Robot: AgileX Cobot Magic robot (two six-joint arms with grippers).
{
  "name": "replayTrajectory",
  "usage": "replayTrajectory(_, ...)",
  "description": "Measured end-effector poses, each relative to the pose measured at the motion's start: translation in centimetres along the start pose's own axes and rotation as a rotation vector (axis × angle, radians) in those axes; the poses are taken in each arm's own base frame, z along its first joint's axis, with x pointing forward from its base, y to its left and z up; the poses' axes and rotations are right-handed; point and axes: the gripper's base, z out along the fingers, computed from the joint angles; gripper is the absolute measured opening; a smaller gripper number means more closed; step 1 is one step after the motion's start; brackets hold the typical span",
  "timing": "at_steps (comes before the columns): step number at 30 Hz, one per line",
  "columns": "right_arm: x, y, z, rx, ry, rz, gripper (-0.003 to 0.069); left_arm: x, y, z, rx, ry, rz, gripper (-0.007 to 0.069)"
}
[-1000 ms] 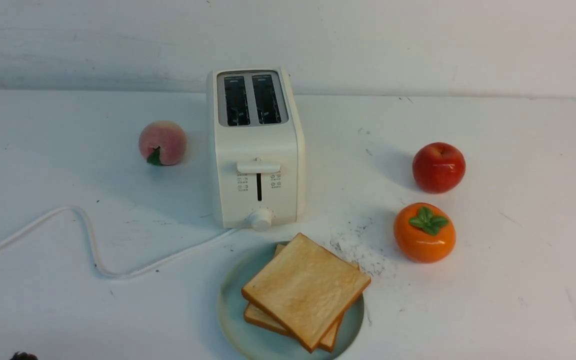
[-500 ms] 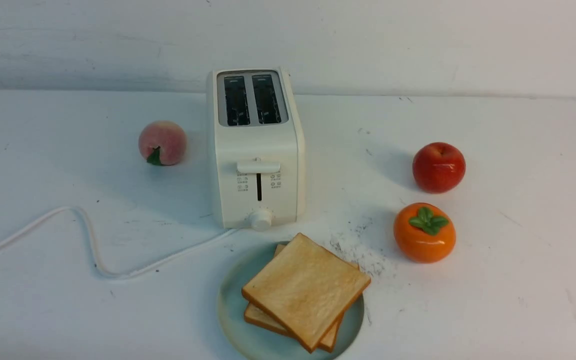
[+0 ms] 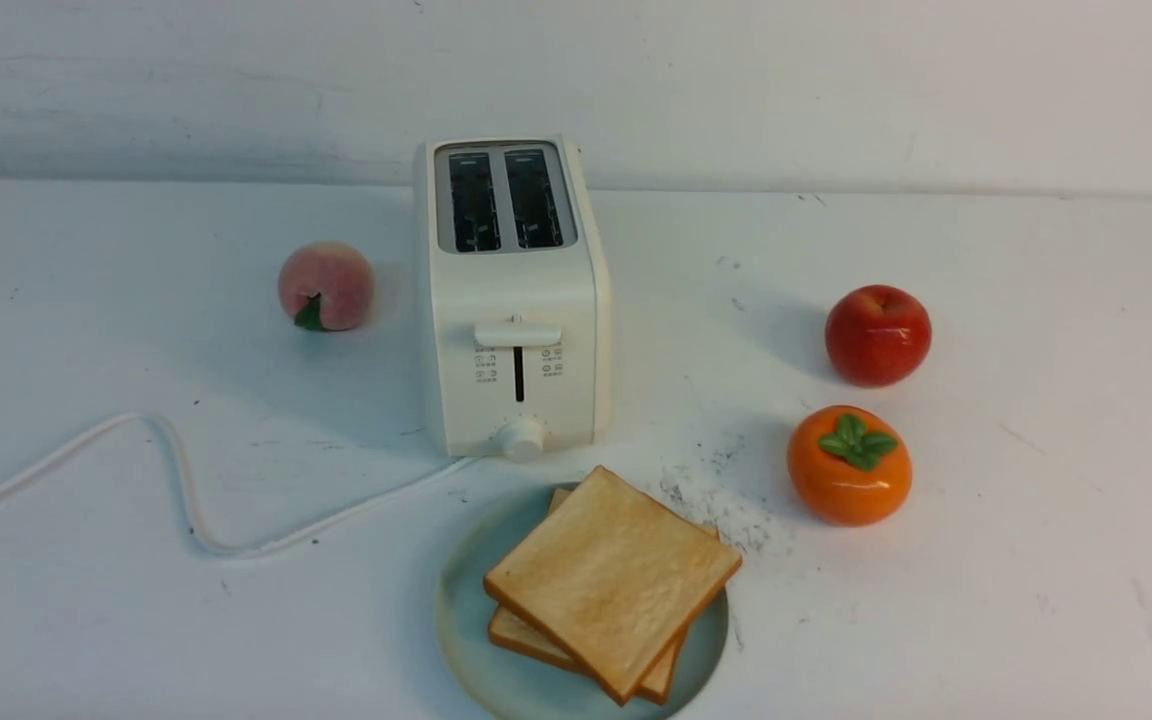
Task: Take toasted bread from bread machine on white table place on plate.
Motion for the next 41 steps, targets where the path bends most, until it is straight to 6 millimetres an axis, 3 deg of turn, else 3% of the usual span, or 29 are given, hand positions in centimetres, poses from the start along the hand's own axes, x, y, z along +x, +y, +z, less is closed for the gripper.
replayTrajectory(41,-0.01,0.0,0.0,0.0,-0.001,0.0,0.0185,-0.05,-0.02,0.0,0.002,-0.005,-0.003,0.0057)
